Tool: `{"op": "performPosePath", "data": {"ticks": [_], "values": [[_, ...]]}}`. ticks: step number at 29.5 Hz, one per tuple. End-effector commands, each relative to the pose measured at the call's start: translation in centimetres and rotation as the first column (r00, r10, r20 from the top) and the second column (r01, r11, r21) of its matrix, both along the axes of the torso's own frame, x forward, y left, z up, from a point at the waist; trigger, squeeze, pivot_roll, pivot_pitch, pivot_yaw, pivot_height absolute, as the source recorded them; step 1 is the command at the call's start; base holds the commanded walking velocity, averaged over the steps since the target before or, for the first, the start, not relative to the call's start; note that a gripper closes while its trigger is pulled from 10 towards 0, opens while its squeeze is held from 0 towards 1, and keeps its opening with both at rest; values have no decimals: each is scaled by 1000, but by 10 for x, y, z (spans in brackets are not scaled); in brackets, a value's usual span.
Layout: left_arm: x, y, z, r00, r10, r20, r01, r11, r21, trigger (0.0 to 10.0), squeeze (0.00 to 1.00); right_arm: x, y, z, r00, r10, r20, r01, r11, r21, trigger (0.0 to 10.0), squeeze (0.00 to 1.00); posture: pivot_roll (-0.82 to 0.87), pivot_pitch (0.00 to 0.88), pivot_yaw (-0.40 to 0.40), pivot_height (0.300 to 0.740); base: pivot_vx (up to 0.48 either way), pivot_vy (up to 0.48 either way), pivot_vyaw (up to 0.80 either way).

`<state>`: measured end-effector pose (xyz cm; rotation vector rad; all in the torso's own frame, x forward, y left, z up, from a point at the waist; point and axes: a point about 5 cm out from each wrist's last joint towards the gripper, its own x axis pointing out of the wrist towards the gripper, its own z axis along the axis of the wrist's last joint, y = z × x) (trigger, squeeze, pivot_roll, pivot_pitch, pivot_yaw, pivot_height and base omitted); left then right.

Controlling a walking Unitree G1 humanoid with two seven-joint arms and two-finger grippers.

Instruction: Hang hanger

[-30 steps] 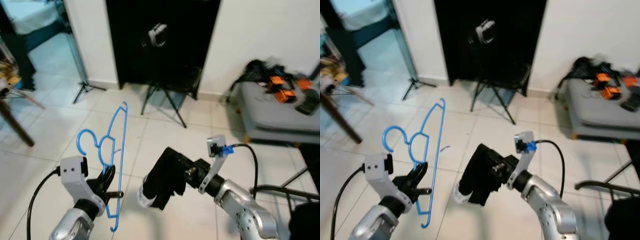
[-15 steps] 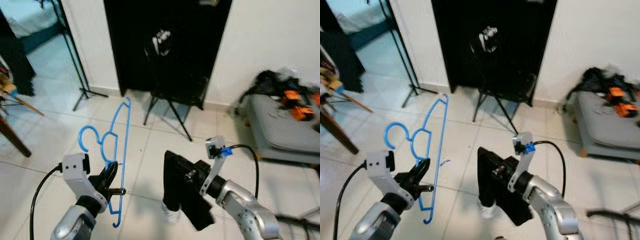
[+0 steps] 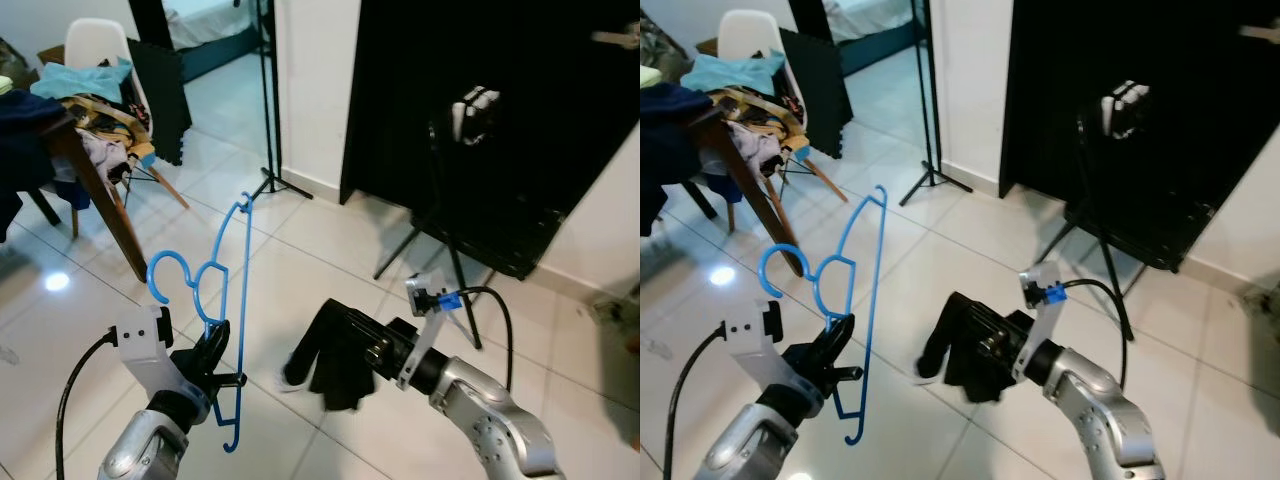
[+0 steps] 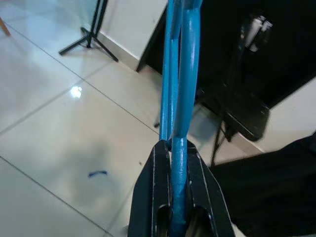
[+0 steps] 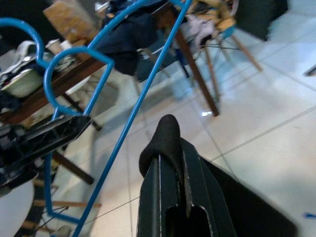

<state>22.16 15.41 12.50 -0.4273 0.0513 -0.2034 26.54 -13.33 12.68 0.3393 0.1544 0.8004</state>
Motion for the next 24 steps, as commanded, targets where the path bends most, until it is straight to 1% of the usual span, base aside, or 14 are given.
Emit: {"op": "performPosePath", "data": {"ticks": [1,8,14,16,24], "values": [[-2,1,-1,1000,1,-4,-1,1000,-1,10000,0,0,1,2,1000,6,12,-6,1000,0,10000,0,-14,134,-3,740,480,0,738],[-2,2,-1,1000,2,-2,-2,1000,-8,10000,0,0,1,2,1000,7,8,-7,1000,5,10000,0,-13,134,-4,740,480,0,738],[-1,3,-2,1000,4,-3,-4,1000,-8,10000,0,1,1,2,1000,3,-11,-3,999,36,10000,0,-10,133,-5,740,480,0,738],[-1,3,-2,1000,5,-3,-5,1000,-7,10000,0,1,1,2,1000,2,-14,-1,999,41,10000,0,-9,131,-6,740,480,0,438],[-2,4,-5,1000,3,-21,-3,1000,0,10000,0,5,0,1,999,-19,-28,20,998,56,10000,0,-4,119,-2,740,480,0,0]]}}
